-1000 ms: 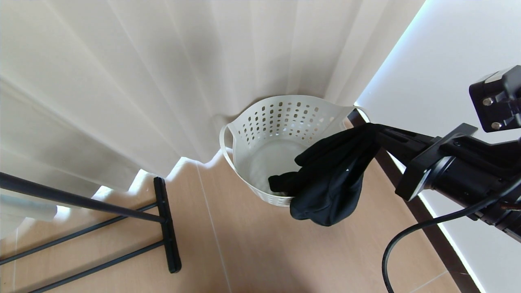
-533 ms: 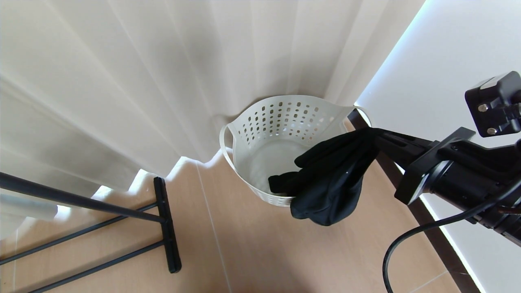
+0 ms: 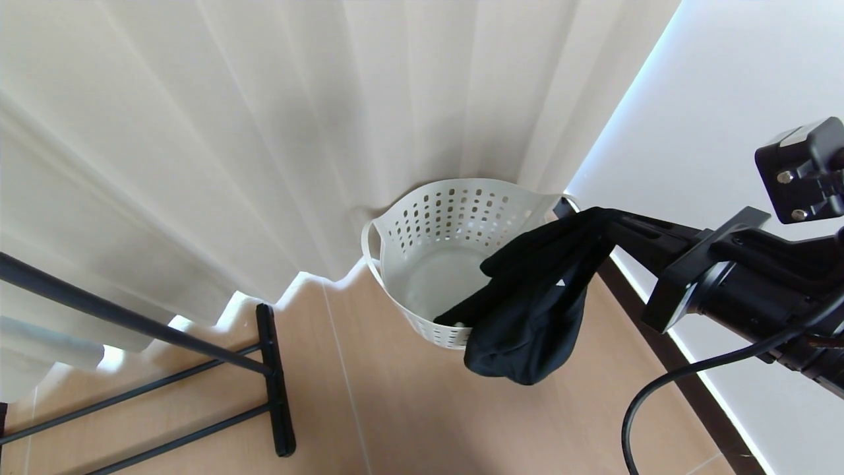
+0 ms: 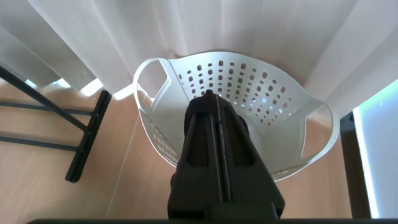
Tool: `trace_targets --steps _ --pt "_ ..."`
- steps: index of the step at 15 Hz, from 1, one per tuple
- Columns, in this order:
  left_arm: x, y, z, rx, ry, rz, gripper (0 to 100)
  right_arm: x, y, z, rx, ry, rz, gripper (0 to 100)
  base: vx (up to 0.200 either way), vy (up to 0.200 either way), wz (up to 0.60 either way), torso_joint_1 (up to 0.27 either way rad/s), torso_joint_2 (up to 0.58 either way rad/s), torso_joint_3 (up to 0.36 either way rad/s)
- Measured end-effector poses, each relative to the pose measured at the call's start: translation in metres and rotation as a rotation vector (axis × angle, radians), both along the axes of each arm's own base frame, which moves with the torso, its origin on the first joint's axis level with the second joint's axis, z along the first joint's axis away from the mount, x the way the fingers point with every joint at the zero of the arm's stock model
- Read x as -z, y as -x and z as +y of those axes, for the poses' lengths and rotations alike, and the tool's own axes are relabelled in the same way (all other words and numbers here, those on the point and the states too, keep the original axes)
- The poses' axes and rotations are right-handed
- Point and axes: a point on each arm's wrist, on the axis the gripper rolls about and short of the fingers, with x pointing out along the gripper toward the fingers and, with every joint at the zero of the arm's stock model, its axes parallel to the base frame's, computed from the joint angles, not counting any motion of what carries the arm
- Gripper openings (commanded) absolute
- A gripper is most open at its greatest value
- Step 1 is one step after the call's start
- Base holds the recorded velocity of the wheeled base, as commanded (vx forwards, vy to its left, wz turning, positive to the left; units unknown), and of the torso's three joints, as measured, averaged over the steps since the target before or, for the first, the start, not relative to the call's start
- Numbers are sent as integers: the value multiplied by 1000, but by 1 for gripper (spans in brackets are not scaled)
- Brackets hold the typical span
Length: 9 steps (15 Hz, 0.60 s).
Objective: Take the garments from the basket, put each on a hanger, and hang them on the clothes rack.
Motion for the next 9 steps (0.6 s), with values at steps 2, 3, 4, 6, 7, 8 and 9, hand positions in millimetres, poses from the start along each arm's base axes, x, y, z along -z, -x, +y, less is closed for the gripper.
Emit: trace_targets --steps 2,3,4,6,7,8,9 --pt "0 0 0 0 0 0 100 0 0 0 -4 1 1 0 0 0 0 0 0 205" --pt "0 0 0 0 0 0 100 1 -1 0 -5 3 2 0 0 0 0 -2 7 217" --pt "0 0 0 0 0 0 100 1 -1 0 -5 5 4 0 0 0 0 -2 7 193" --pt "0 0 0 -1 0 0 100 1 -1 0 -5 5 4 0 0 0 0 5 2 195" --pt "0 0 0 -1 0 0 100 1 -1 0 -3 5 5 0 0 0 0 -7 2 198" --pt "0 0 0 -1 0 0 100 2 -2 0 -2 6 5 0 0 0 0 7 2 207" --pt "0 0 0 0 0 0 100 2 -2 -1 -1 8 8 0 0 0 0 2 -80 110"
